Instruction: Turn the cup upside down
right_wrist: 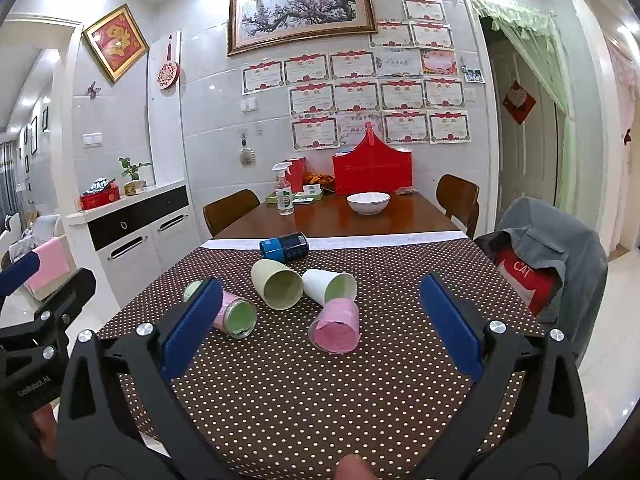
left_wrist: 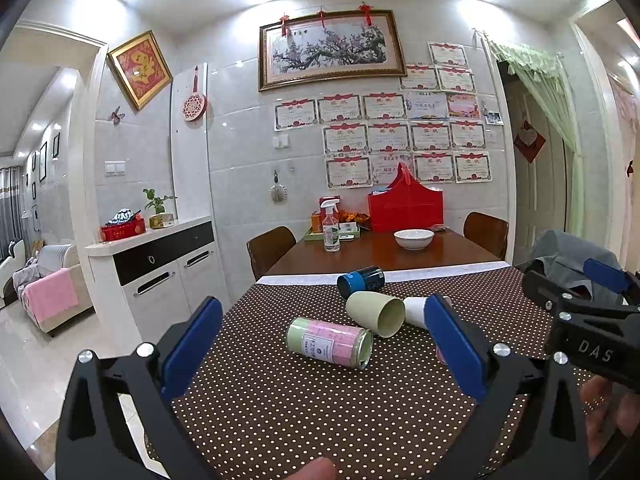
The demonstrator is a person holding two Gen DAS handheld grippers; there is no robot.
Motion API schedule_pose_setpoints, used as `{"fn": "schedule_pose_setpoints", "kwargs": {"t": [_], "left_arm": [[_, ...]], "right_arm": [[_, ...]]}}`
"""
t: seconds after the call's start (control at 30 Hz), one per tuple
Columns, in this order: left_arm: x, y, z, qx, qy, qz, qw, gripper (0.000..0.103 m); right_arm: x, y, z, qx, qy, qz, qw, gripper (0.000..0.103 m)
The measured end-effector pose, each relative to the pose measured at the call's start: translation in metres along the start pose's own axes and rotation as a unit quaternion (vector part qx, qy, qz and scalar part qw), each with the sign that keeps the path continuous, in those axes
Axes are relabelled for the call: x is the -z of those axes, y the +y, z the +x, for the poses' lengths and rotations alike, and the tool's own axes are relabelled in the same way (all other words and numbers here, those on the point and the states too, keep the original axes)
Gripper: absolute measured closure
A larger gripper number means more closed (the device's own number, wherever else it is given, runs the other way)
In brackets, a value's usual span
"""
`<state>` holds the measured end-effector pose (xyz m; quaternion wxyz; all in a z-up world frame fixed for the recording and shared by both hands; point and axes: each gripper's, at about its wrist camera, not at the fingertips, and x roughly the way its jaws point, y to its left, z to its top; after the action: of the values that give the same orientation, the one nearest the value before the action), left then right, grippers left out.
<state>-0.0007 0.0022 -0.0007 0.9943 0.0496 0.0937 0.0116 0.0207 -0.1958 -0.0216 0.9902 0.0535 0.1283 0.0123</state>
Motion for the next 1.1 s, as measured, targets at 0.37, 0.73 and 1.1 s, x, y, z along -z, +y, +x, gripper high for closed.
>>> {"fn": "schedule_pose_setpoints", "kwargs": {"t": [0.37,0.73,1.1], "left_arm": [[0.0017,0.0025,0.0035,0.002,0.006,-0.004,1.0,0.004],[0.0054,0.0025,0.0057,0.002,0.009,-0.008,0.9999,0.004],[0.0076,0.0025,0.0088,0.004,0.014,-0.013,0.9998,0.004]], "right_arm": [[-0.0018,0.0,0.0015,0.001,-0.001,0.008,1.0,0.006],[-0.0009,0.0032,0.0006,-0.002,0.0,-0.006,1.0,0.006],[-0.0013,0.0037,0.0014,0.0,0.003,-0.01,1.0,0.006]]}}
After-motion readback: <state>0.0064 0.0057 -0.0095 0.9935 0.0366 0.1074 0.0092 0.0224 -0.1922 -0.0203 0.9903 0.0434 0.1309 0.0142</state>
